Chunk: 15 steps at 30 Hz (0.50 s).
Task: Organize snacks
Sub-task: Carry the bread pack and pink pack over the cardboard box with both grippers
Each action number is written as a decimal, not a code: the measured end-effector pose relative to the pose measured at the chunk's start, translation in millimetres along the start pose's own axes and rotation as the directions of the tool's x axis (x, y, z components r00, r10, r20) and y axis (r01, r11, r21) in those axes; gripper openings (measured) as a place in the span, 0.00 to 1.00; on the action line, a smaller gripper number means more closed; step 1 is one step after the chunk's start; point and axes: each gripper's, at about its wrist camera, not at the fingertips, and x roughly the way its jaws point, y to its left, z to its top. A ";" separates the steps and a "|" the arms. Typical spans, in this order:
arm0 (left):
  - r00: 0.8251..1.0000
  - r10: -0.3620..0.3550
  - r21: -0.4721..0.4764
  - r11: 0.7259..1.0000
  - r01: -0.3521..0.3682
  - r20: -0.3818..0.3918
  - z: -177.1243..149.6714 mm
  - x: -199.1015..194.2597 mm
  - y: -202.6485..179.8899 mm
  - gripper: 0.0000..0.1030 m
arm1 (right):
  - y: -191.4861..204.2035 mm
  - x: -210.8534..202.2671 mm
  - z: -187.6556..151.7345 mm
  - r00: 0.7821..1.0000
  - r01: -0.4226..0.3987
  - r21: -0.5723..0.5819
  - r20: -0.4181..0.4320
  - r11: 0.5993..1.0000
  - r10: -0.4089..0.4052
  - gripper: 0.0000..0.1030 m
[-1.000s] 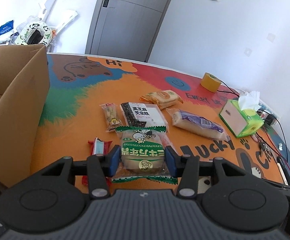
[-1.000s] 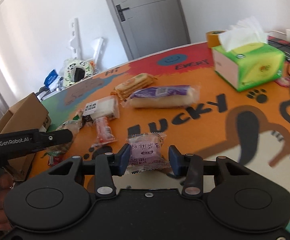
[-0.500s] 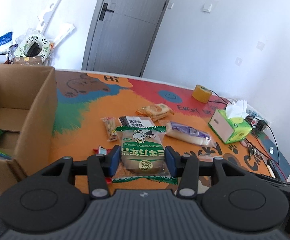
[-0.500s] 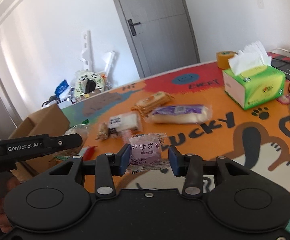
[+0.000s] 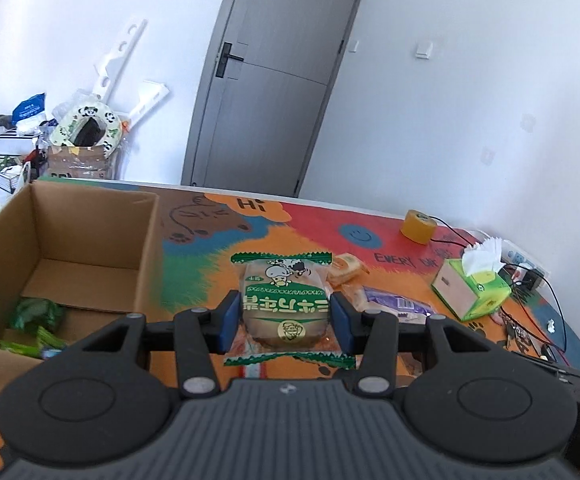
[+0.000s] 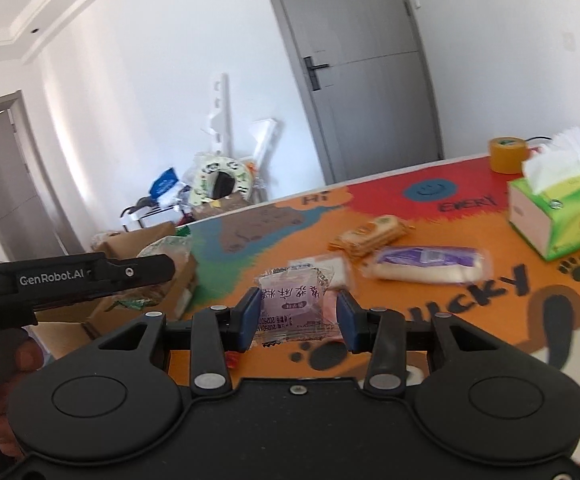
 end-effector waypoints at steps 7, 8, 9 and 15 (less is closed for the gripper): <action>0.998 0.060 -0.002 0.998 -0.060 0.025 4.9 -14.1 13.3 0.45 | 15.8 12.3 7.0 0.998 -0.061 -0.019 0.006 0.998 0.061 0.40; 0.997 0.068 -0.002 0.998 -0.068 0.028 5.5 -16.4 15.6 0.45 | 17.3 13.9 6.9 0.998 -0.069 -0.020 0.005 0.997 0.069 0.40; 0.996 0.078 -0.003 0.997 -0.078 0.030 6.2 -18.7 17.6 0.45 | 19.1 16.4 7.4 0.997 -0.080 -0.021 0.003 0.997 0.080 0.40; 0.991 0.126 -0.012 0.992 -0.126 0.048 9.1 -31.2 29.9 0.45 | 32.4 25.1 10.1 0.992 -0.127 -0.038 0.000 0.991 0.128 0.40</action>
